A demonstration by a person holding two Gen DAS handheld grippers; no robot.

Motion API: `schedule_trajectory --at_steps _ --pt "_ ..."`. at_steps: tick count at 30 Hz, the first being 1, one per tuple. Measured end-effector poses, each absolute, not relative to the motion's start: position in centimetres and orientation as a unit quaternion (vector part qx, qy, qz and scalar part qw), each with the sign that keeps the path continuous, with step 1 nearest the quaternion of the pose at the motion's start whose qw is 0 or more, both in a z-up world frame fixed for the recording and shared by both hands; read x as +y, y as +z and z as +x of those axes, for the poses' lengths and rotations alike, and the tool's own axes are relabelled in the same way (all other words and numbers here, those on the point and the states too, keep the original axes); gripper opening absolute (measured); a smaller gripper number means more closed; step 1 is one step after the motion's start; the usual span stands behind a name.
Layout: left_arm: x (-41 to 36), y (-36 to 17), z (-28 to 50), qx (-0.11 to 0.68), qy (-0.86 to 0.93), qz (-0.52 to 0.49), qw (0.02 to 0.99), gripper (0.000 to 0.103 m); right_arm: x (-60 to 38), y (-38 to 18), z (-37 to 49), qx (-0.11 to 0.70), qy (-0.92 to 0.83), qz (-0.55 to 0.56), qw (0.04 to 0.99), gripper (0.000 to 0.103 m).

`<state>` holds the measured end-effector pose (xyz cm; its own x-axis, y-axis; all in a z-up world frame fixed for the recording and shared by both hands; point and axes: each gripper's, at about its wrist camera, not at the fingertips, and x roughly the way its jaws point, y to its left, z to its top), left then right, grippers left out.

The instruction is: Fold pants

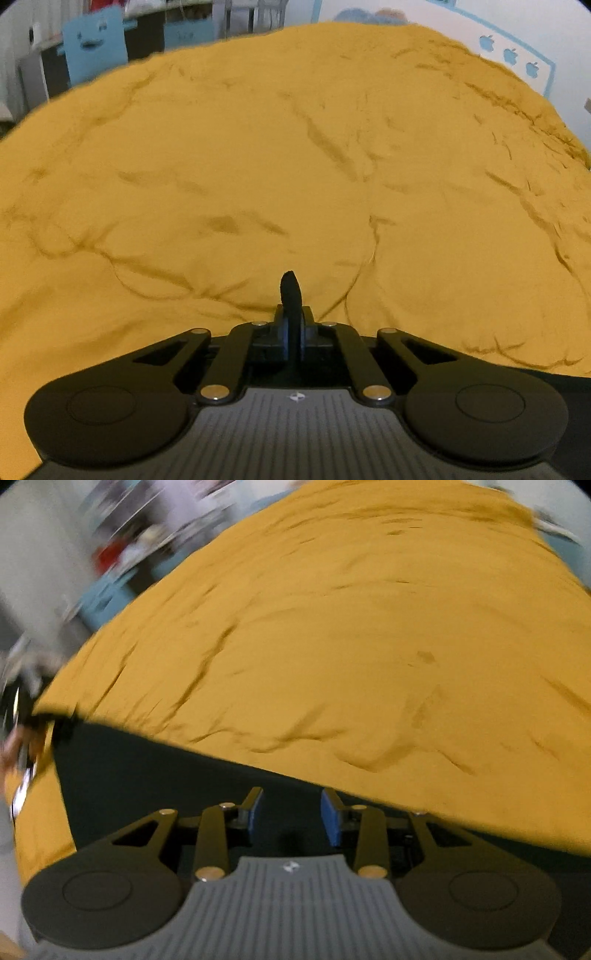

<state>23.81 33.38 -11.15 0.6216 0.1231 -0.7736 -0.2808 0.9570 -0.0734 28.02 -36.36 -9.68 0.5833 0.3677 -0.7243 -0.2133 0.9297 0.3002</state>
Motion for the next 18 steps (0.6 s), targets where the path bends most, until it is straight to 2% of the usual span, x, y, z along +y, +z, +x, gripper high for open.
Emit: schedule_trajectory --at_steps 7,13,14,15,16,18 --pt "33.8 -9.1 23.4 0.391 0.122 -0.107 0.906 0.005 -28.4 -11.4 35.3 0.453 0.297 -0.012 0.841 0.031" --pt "33.9 -9.3 23.2 0.388 0.123 -0.11 0.907 0.005 -25.4 -14.8 39.5 0.484 0.339 -0.013 0.807 0.032" --pt "33.9 -9.3 23.1 0.387 0.123 -0.11 0.907 0.005 -25.0 -15.3 40.3 0.491 0.34 -0.005 0.802 0.03" --pt "34.0 -9.3 23.0 0.386 0.122 -0.112 0.908 0.005 -25.1 -15.6 40.6 0.496 0.339 0.006 0.799 0.009" --pt "33.9 -9.2 22.8 0.383 0.123 -0.113 0.909 0.005 -25.2 -15.7 40.8 0.497 0.346 0.018 0.796 0.0" --pt "34.0 -8.8 22.4 0.363 0.124 -0.12 0.916 0.004 -25.1 -15.2 40.0 0.478 0.354 0.019 0.804 0.0"
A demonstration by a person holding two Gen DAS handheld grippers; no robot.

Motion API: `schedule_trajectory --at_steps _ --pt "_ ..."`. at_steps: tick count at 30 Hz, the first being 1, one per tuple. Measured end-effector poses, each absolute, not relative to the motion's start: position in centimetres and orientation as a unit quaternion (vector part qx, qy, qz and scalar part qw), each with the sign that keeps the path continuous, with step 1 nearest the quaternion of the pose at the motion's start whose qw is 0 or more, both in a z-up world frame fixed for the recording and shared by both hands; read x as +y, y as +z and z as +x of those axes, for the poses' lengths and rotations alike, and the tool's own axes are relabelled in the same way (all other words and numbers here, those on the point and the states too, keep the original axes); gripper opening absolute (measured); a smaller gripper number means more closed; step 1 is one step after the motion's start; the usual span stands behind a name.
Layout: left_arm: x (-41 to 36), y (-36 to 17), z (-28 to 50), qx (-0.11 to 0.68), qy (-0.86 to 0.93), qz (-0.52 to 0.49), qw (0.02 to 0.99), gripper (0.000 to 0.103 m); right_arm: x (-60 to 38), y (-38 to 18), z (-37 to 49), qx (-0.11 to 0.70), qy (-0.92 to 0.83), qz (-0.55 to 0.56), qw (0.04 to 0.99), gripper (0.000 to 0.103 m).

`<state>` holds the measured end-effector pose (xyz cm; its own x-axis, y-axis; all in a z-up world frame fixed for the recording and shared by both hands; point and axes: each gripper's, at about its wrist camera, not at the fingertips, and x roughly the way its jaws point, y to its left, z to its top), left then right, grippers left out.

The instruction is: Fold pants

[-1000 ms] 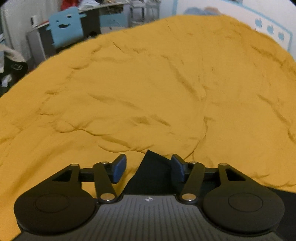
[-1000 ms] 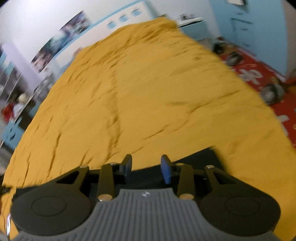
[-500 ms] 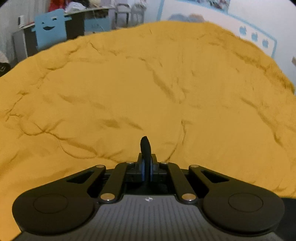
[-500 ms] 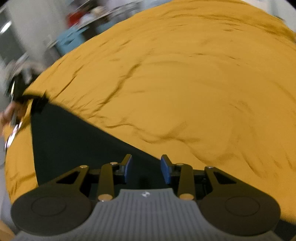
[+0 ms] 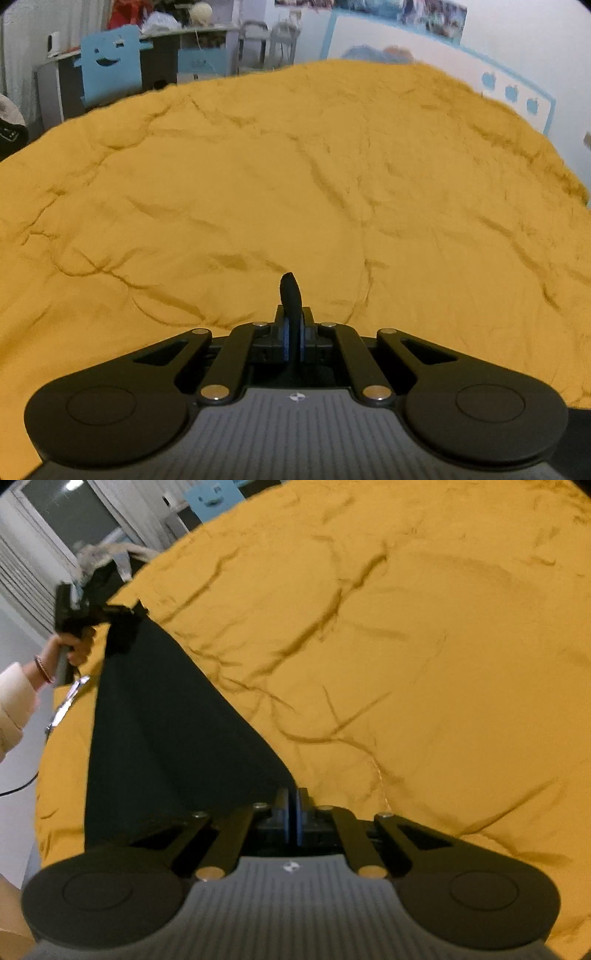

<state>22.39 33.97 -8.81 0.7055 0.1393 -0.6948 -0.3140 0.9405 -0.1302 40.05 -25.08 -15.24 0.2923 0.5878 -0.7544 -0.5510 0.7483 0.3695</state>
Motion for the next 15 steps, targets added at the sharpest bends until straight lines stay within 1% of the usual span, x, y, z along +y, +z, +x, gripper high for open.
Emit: schedule_trajectory --at_steps 2,4,8,10,11,12,13,14,15 --pt "34.1 -8.8 22.3 0.352 0.131 -0.127 0.918 0.004 -25.5 -13.9 39.1 0.444 0.362 0.01 0.819 0.0" --pt "33.9 -9.6 22.9 0.361 0.144 -0.119 0.914 0.004 -26.2 -13.4 39.0 0.429 0.35 0.025 0.832 0.0" --pt "33.9 -11.5 24.3 0.387 0.163 -0.125 0.899 0.006 -25.3 -15.1 39.9 0.444 0.323 0.028 0.835 0.0" --pt "33.9 -11.7 24.6 0.391 0.19 -0.123 0.892 0.021 -24.7 -16.2 40.0 0.453 0.31 0.023 0.836 0.0" --pt "33.9 -11.3 24.5 0.385 0.199 -0.123 0.893 0.033 -24.6 -16.5 39.9 0.452 0.303 0.032 0.838 0.002" --pt "34.0 -10.8 24.2 0.381 0.203 -0.125 0.894 0.039 -24.6 -16.4 39.9 0.451 0.292 0.043 0.842 0.013" --pt "34.1 -10.2 23.9 0.375 0.204 -0.128 0.895 0.041 -24.7 -16.2 39.6 0.444 0.279 0.047 0.85 0.017" --pt "34.3 -9.3 23.3 0.368 0.205 -0.132 0.898 0.043 -24.8 -15.9 39.2 0.434 0.272 0.047 0.858 0.026" --pt "34.5 -8.5 22.8 0.364 0.207 -0.138 0.898 0.047 -24.9 -15.4 38.7 0.426 0.264 0.049 0.864 0.029"
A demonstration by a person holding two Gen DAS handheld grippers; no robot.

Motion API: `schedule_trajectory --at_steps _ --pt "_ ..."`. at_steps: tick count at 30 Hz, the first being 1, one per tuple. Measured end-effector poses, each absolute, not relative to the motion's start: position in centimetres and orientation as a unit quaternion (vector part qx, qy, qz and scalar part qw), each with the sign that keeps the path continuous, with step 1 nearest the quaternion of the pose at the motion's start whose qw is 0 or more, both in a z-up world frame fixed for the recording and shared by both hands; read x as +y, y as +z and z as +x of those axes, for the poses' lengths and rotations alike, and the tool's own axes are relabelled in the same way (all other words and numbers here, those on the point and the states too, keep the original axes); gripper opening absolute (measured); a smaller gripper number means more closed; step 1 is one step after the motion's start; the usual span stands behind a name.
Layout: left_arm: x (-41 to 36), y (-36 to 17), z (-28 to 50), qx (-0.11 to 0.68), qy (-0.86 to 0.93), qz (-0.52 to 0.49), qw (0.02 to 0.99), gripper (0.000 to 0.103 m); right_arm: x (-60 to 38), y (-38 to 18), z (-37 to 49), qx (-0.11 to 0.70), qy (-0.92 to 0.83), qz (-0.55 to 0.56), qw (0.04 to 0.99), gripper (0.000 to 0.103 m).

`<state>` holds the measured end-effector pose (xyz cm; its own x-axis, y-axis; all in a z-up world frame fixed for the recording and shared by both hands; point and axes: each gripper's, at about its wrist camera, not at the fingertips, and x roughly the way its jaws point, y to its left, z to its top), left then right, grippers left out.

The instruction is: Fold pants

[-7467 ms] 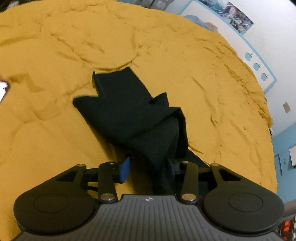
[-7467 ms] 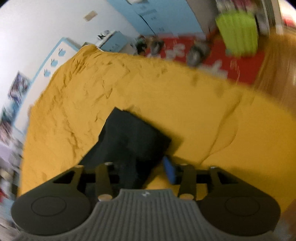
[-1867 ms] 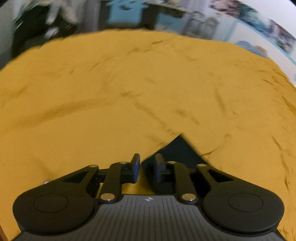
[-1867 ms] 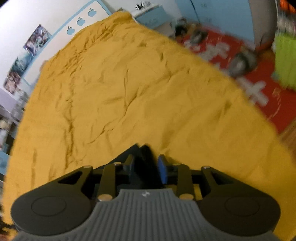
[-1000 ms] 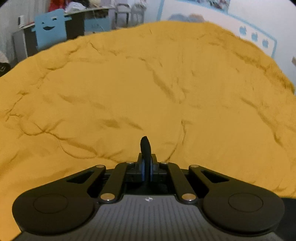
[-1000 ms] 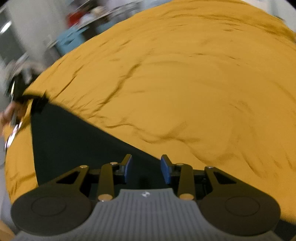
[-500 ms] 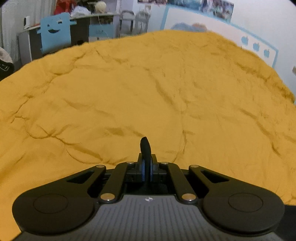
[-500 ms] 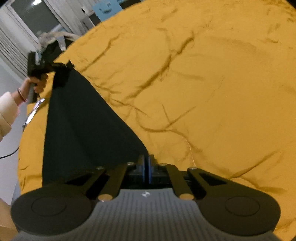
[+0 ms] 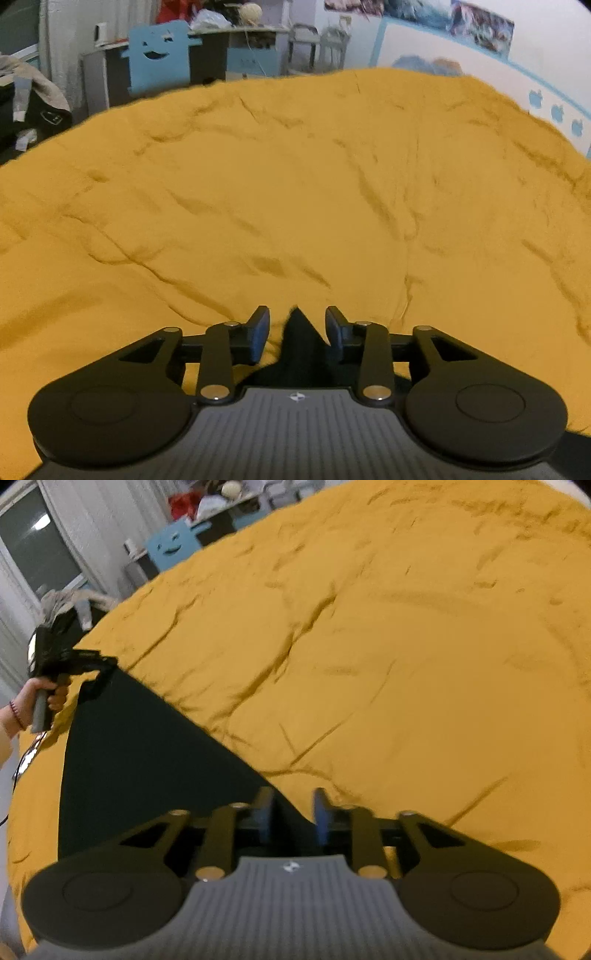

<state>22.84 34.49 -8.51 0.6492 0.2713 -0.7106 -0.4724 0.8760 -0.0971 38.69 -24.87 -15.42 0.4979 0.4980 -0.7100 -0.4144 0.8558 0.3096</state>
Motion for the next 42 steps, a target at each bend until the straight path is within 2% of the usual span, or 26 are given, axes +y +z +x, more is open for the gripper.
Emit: schedule_trajectory --at_steps 5,7,9,12,16,19,21,22,23,29,35,39,42 --pt "35.5 -5.4 19.5 0.375 0.178 -0.227 0.881 0.057 -25.7 -13.5 35.1 0.418 0.22 0.085 0.877 0.032" --pt "35.8 -5.5 17.9 0.388 0.175 -0.276 0.862 0.058 -26.1 -12.7 33.1 0.419 0.191 0.102 0.882 0.035" --pt "36.0 -6.2 16.2 0.388 0.167 -0.324 0.847 0.061 -26.5 -12.1 30.9 0.413 0.169 0.118 0.887 0.043" --pt "36.3 -8.6 15.3 0.396 0.161 -0.377 0.822 0.061 -27.8 -11.1 27.3 0.403 0.134 0.15 0.893 0.047" --pt "37.0 -11.8 15.4 0.379 0.174 -0.414 0.809 0.058 -29.4 -10.7 23.0 0.381 0.107 0.2 0.896 0.047" --pt "37.3 -13.2 15.9 0.363 0.188 -0.419 0.811 0.043 -30.3 -10.7 20.3 0.368 0.09 0.224 0.898 0.047" --pt "37.1 -13.6 16.3 0.352 0.196 -0.412 0.817 0.015 -30.8 -10.7 18.7 0.365 0.082 0.229 0.898 0.047" --pt "37.0 -13.6 16.5 0.344 0.198 -0.408 0.823 0.007 -31.1 -10.7 18.0 0.364 0.077 0.228 0.9 0.047" --pt "36.7 -13.2 16.3 0.332 0.201 -0.401 0.83 0.004 -31.3 -10.7 17.3 0.363 0.071 0.225 0.901 0.047" --pt "30.2 -5.6 15.4 0.242 0.156 -0.293 0.912 0.004 -33.6 -11.1 14.4 0.361 0.042 0.234 0.901 0.047" --pt "20.0 1.2 16.6 0.217 0.097 -0.183 0.954 0.004 -34.8 -11.8 12.6 0.352 0.037 0.25 0.901 0.047" --pt "11.3 2.4 17.7 0.215 0.057 -0.085 0.971 0.004 -34.8 -12.1 12.3 0.352 0.041 0.251 0.901 0.047" --pt "4.7 0.7 18.7 0.227 0.025 -0.014 0.974 0.004 -34.9 -12.0 12.0 0.358 0.042 0.251 0.898 0.047"
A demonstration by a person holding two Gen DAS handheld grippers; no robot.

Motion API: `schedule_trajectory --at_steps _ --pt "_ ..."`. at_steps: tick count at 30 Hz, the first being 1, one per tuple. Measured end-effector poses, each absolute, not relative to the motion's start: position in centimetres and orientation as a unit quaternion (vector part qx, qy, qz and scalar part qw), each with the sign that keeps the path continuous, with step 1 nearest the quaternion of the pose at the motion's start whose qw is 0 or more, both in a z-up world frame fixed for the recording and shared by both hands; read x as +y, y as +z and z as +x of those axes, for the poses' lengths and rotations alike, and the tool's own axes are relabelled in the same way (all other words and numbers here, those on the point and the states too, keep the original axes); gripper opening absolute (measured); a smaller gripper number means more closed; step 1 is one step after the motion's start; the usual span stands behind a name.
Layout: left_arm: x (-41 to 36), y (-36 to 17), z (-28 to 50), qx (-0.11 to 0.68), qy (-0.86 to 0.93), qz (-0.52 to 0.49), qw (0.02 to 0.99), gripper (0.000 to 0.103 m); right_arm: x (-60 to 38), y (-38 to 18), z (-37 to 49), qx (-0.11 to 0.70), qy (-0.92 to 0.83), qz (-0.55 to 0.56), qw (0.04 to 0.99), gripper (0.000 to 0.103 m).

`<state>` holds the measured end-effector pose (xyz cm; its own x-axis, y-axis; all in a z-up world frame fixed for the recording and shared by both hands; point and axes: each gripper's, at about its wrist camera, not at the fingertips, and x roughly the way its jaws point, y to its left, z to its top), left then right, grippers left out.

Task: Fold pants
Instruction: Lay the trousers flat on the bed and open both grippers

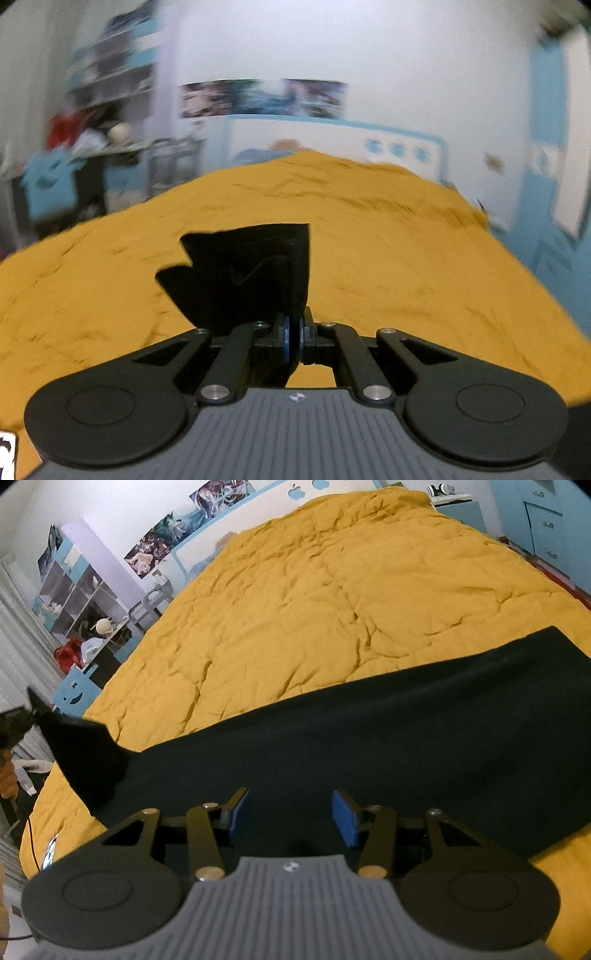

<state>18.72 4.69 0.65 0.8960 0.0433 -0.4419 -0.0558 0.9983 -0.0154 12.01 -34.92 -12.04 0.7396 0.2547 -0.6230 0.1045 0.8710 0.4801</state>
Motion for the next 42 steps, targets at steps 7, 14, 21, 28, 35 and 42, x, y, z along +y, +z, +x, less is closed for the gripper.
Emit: schedule_trajectory --at_steps 7,14,21,28,35,42 --pt "-7.7 -10.2 18.0 0.344 -0.072 0.124 0.928 0.006 -33.9 -11.8 10.8 0.368 0.047 0.238 0.897 0.048" --pt "-8.3 -12.6 17.3 0.412 -0.155 0.069 0.895 0.028 -32.7 -12.2 9.8 0.379 0.069 0.231 0.894 0.048" --pt "-4.8 -12.5 19.9 0.445 -0.266 -0.112 0.848 0.032 -30.9 -12.0 10.7 0.376 0.1 0.238 0.89 0.048" --pt "0.0 -9.9 20.1 0.4 -0.185 -0.128 0.889 0.032 -28.9 -11.6 13.3 0.374 0.134 0.262 0.879 0.041" --pt "1.8 -10.4 20.9 0.395 -0.084 -0.066 0.912 0.032 -27.1 -12.0 19.1 0.374 0.164 0.329 0.851 0.024" --pt "2.6 -11.6 22.5 0.409 -0.073 -0.098 0.904 0.033 -25.9 -14.0 24.4 0.411 0.139 0.366 0.823 0.026"
